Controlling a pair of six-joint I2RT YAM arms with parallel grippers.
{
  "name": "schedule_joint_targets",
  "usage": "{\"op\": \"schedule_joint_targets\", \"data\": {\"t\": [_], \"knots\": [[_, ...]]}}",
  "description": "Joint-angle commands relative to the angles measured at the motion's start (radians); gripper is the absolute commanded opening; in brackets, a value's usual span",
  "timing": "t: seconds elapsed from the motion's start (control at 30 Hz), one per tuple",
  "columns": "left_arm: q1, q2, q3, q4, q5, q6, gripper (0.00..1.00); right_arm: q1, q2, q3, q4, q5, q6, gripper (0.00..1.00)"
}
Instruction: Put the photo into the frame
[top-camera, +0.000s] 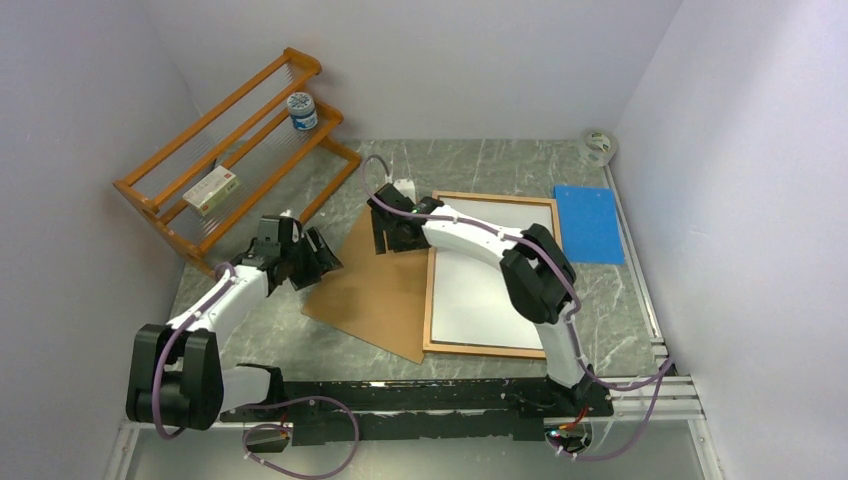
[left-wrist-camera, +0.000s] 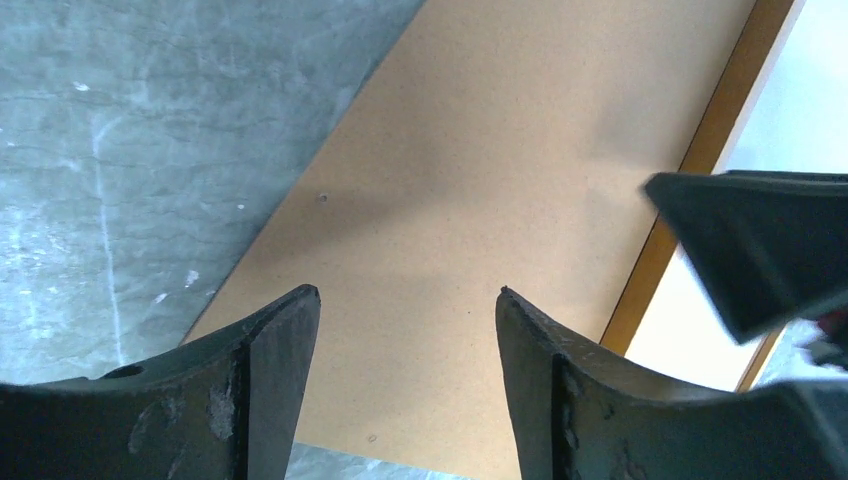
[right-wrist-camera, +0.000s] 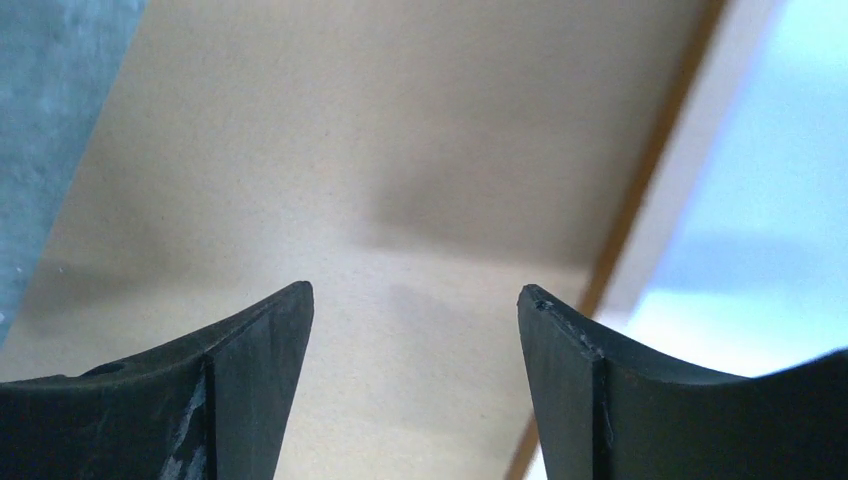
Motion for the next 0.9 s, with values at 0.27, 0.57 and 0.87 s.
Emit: {"op": "schedule_joint_targets", "data": {"t": [0.27, 0.57, 0.87], "knots": [[-0.012, 0.096, 0.007, 0.086, 0.098, 0.004, 0.68, -0.060, 0.010, 0.021, -0.211, 0.228, 0.087, 0.59], [-0.013, 0.128, -0.001, 0.107, 0.104, 0.002, 0.67, -0.061, 0.061, 0.055, -0.233, 0.236, 0.088, 0.45], [-0.014, 0.155, 0.004, 0.127, 0.114, 0.003, 0.66, -0.049, 0.086, 0.110, -0.301, 0.302, 0.119, 0.16]]}}
